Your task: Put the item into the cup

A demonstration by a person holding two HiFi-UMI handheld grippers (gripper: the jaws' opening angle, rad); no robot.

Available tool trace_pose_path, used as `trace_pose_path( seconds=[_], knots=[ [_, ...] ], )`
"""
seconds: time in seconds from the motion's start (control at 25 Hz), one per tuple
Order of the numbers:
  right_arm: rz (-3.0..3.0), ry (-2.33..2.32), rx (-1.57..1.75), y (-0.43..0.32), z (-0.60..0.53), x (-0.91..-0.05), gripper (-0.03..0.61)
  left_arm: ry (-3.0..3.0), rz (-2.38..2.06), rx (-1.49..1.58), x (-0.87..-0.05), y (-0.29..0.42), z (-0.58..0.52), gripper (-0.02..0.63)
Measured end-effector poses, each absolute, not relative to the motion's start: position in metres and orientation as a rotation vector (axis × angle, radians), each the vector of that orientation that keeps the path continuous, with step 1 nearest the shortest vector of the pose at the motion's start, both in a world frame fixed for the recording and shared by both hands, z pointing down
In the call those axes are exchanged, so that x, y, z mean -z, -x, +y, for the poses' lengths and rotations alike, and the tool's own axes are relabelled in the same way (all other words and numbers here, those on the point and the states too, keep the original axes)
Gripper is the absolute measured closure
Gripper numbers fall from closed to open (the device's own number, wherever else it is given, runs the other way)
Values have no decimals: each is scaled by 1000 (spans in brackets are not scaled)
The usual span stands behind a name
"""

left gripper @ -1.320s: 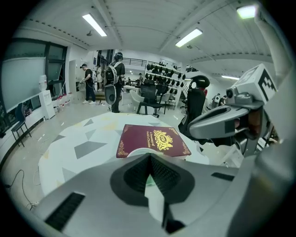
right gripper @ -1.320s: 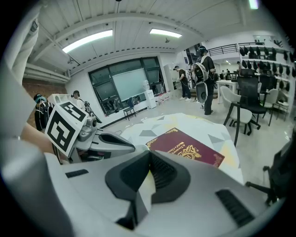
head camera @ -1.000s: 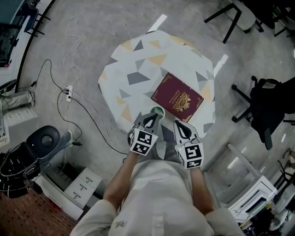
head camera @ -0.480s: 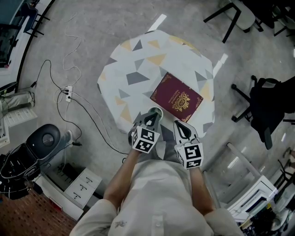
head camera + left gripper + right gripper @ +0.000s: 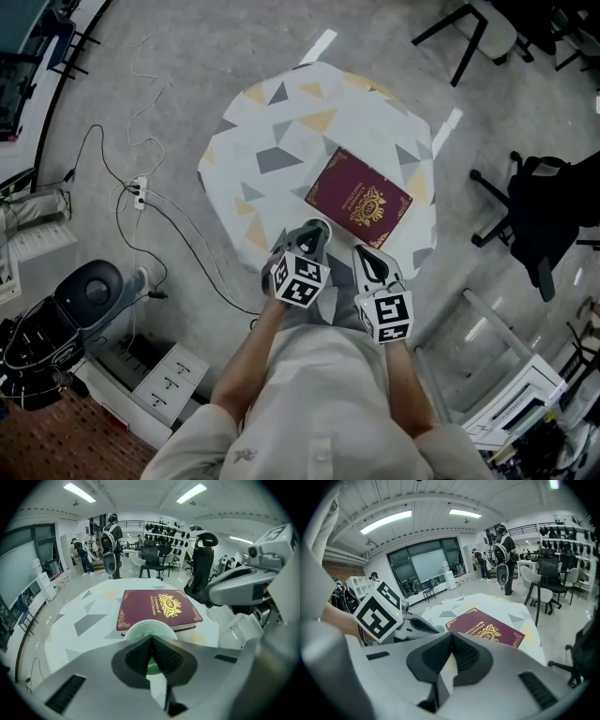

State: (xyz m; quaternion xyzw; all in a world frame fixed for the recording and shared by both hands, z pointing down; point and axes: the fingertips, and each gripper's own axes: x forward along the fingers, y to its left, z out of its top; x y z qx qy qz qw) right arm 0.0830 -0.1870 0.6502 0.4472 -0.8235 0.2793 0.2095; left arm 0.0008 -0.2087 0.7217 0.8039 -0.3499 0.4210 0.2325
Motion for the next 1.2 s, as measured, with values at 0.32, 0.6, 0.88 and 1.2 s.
trace_pose_path(
  seconds=[0.32, 0.6, 0.88, 1.2],
  knots=[
    [-2284, -1268, -779, -85, -186, -650, 571, -2209, -946, -1215, -724, 0, -207, 600],
    [-2277, -1291, -780, -85, -185, -649, 571, -2229, -935, -1243, -722, 0, -209, 579],
    [-2273, -1309, -777, -86, -183, -648, 571, -2243, -922, -1246, -720, -1, -208, 561],
    [-2272, -1329, -760, -86, -184, -643, 571, -2295, -938, -1188, -701, -4, -214, 558]
  ],
)
